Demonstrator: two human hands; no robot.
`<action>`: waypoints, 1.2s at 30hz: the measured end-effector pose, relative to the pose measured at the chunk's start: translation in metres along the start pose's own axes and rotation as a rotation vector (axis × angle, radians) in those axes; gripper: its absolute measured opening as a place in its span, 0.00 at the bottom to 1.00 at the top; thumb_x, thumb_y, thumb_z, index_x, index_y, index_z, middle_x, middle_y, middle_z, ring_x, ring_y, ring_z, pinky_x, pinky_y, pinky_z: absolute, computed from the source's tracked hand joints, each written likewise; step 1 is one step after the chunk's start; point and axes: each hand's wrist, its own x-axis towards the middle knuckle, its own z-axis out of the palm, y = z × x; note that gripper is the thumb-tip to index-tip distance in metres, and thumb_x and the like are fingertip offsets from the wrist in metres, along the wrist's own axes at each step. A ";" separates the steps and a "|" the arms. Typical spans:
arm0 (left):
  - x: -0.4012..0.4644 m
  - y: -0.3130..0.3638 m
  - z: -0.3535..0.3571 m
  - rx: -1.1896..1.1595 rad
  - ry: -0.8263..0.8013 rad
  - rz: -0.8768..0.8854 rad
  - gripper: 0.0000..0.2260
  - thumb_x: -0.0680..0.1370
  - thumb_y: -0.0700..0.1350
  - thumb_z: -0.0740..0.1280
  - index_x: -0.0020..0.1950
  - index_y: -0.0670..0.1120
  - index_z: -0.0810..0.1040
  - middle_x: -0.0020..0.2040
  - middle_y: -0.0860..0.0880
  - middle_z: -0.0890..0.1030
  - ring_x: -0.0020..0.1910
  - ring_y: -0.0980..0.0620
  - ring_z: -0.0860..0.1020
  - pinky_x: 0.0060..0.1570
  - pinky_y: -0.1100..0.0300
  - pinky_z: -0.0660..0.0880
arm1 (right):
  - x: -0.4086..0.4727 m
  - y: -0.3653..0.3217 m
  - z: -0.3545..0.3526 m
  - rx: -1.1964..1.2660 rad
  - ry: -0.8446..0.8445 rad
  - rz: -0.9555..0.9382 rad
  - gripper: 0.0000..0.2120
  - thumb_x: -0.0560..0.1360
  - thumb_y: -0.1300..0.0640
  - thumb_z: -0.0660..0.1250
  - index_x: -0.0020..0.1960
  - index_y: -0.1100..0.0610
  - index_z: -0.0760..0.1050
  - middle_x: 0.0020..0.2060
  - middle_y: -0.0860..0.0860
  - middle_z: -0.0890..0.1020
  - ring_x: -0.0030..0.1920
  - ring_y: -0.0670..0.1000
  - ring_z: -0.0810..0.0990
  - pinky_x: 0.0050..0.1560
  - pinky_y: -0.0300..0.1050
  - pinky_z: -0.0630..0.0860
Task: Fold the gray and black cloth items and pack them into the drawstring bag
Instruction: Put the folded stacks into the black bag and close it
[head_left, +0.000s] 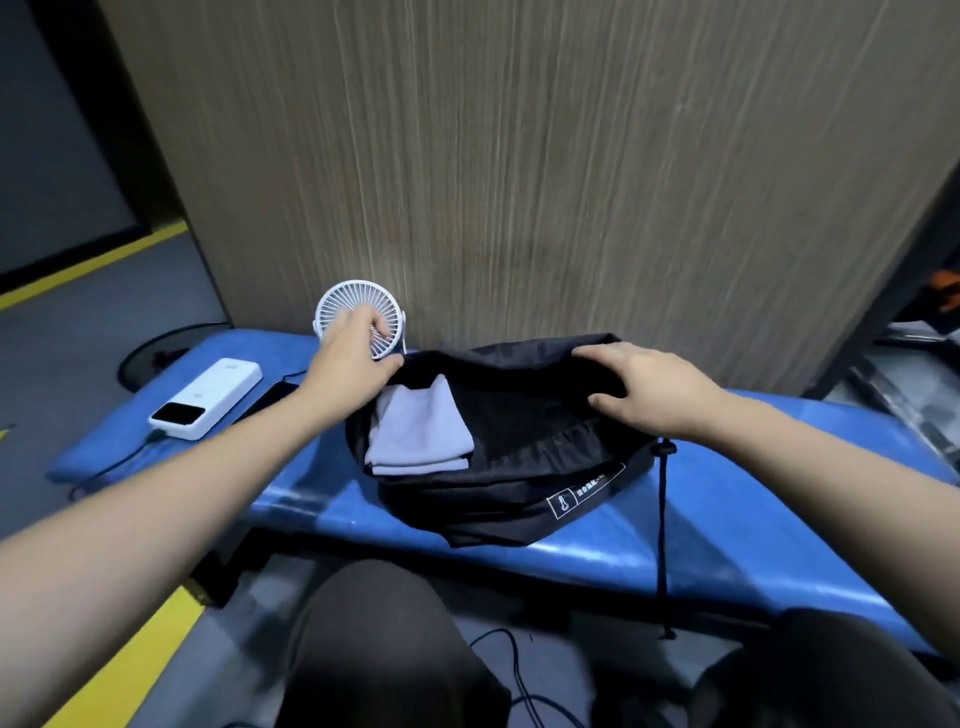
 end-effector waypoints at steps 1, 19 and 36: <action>-0.009 -0.005 -0.007 0.029 -0.012 -0.025 0.13 0.71 0.43 0.73 0.48 0.47 0.69 0.46 0.48 0.72 0.45 0.49 0.70 0.45 0.54 0.67 | 0.004 -0.003 0.003 -0.029 0.025 -0.001 0.32 0.75 0.46 0.66 0.76 0.42 0.59 0.73 0.47 0.69 0.66 0.57 0.75 0.63 0.52 0.74; -0.039 -0.032 -0.010 0.290 -0.564 -0.182 0.17 0.76 0.48 0.70 0.63 0.43 0.79 0.60 0.45 0.81 0.58 0.46 0.78 0.54 0.57 0.73 | 0.016 -0.118 0.044 -0.120 -0.249 -0.349 0.21 0.75 0.34 0.63 0.53 0.50 0.79 0.51 0.50 0.81 0.54 0.53 0.79 0.56 0.50 0.72; -0.014 -0.028 -0.058 0.460 -0.759 0.096 0.17 0.70 0.29 0.56 0.35 0.49 0.76 0.42 0.50 0.68 0.43 0.46 0.73 0.47 0.50 0.72 | 0.014 -0.115 0.003 0.668 -0.438 -0.293 0.10 0.69 0.60 0.78 0.50 0.54 0.83 0.42 0.48 0.86 0.41 0.42 0.81 0.48 0.37 0.78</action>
